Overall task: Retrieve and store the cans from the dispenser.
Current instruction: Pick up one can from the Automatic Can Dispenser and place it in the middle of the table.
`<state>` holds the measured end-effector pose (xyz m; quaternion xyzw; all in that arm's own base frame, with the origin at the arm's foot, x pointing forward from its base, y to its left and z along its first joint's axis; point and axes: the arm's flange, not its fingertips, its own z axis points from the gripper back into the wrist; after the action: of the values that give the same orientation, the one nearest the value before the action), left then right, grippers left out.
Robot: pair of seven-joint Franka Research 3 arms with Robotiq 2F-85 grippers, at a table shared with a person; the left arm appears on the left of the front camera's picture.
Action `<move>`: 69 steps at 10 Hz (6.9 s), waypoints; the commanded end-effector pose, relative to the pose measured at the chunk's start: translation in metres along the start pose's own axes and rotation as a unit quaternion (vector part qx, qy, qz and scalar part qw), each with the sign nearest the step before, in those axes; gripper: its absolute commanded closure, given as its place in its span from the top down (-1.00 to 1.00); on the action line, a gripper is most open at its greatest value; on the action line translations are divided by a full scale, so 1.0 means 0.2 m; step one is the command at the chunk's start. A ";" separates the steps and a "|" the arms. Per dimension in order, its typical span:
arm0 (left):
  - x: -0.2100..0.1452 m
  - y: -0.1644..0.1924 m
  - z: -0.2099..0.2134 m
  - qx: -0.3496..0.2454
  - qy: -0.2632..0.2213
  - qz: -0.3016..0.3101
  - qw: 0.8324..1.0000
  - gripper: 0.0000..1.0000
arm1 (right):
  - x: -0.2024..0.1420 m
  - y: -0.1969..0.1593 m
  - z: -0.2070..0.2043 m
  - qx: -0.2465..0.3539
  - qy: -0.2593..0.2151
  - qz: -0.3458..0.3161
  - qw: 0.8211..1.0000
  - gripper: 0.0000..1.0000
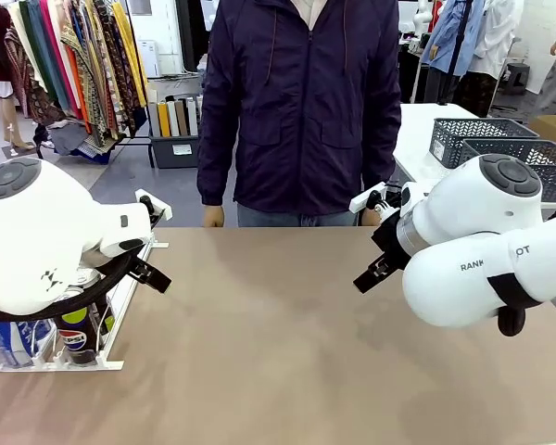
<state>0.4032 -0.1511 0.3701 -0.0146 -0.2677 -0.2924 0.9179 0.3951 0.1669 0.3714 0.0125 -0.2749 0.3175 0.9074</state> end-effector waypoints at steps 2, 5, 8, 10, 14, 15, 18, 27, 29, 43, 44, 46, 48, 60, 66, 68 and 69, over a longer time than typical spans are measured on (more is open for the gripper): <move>0.00 0.00 0.00 0.000 0.000 0.000 1.000 1.00 | 0.00 0.00 0.00 0.000 0.000 0.000 1.000 1.00; 0.06 -0.04 0.22 -0.141 0.037 0.063 0.987 1.00 | 0.00 -0.07 0.13 0.146 0.050 -0.029 0.988 1.00; 0.10 0.06 0.61 -0.256 0.067 0.137 0.955 1.00 | -0.01 -0.27 0.53 0.336 0.040 -0.187 0.922 1.00; -0.05 0.44 0.98 -0.350 0.012 0.241 0.905 1.00 | -0.21 -0.52 0.96 0.444 -0.064 -0.194 0.872 1.00; -0.80 1.15 1.21 -0.333 -0.146 0.488 0.794 1.00 | -0.84 -1.13 1.26 0.406 -0.253 -0.405 0.779 1.00; -1.04 1.22 1.19 -0.334 -0.174 0.533 0.757 1.00 | -1.00 -1.23 1.25 0.398 -0.287 -0.452 0.745 1.00; -1.47 1.33 1.13 -0.285 -0.230 0.638 0.678 1.00 | -1.15 -1.33 1.11 0.357 -0.289 -0.525 0.717 1.00; -1.24 1.23 1.26 -0.303 -0.146 0.562 0.755 1.00 | -1.24 -1.33 1.25 0.379 -0.285 -0.509 0.718 1.00; -0.86 0.97 1.35 -0.234 -0.059 0.447 0.861 1.00 | -1.24 -1.33 1.25 0.379 -0.285 -0.509 0.718 1.00; -0.23 0.23 1.02 -0.004 0.127 0.233 0.964 1.00 | -1.24 -1.33 1.25 0.379 -0.285 -0.509 0.718 1.00; -0.22 0.22 0.93 0.019 0.140 0.256 0.956 1.00 | -1.24 -1.33 1.25 0.379 -0.285 -0.509 0.718 1.00; -0.19 0.21 0.77 0.051 0.175 0.283 0.942 1.00 | -1.24 -1.33 1.25 0.379 -0.285 -0.509 0.718 1.00; -0.18 0.20 0.63 0.040 0.209 0.286 0.934 1.00 | -1.24 -1.33 1.25 0.379 -0.285 -0.509 0.718 1.00; -0.26 0.20 0.31 -0.005 0.243 0.279 0.929 0.01 | -1.24 -1.33 1.25 0.379 -0.285 -0.509 0.718 1.00; -0.27 0.21 0.29 0.014 0.239 0.286 0.928 -1.00 | -1.24 -1.33 1.25 0.379 -0.285 -0.509 0.718 1.00; -0.25 0.22 0.37 0.022 0.233 0.281 0.931 -1.00 | -1.24 -1.33 1.25 0.379 -0.285 -0.509 0.718 1.00; -0.22 0.22 0.50 0.029 0.226 0.271 0.935 -1.00 | -1.24 -1.33 1.25 0.379 -0.285 -0.509 0.718 1.00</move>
<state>0.3650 -0.0802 0.4174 -0.0086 -0.0269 -0.0182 0.9994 0.2656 -0.2352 0.4948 0.5821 -0.3177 -0.1421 0.7349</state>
